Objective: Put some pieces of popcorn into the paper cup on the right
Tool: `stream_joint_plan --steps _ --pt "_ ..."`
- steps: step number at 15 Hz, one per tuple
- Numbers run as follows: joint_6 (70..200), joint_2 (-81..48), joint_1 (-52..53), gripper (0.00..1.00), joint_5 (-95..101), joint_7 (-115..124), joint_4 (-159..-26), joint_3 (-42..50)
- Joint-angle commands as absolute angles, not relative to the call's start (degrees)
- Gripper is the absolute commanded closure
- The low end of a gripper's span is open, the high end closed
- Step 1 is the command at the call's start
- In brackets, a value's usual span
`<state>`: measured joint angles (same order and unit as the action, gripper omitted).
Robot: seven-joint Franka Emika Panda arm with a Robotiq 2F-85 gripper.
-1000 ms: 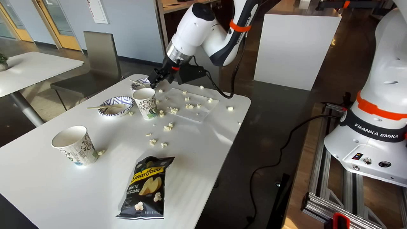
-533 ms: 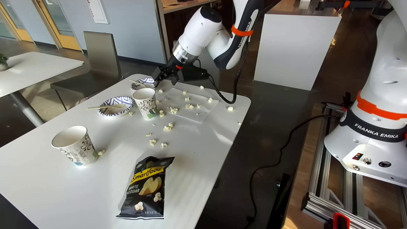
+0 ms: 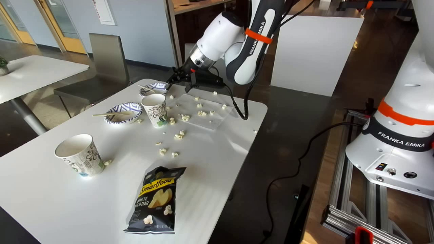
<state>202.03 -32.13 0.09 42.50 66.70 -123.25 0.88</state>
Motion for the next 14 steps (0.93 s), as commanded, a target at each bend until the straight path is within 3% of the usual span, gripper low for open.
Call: stream_joint_plan --steps 1,8,14 --pt "199.90 -27.96 0.06 0.00 41.58 67.41 -127.81 -0.10" --pt "190.50 -23.77 -4.83 0.00 43.04 72.43 -132.51 -7.35" --pt "189.74 -23.41 -11.31 0.00 42.56 72.01 -134.51 -13.88"
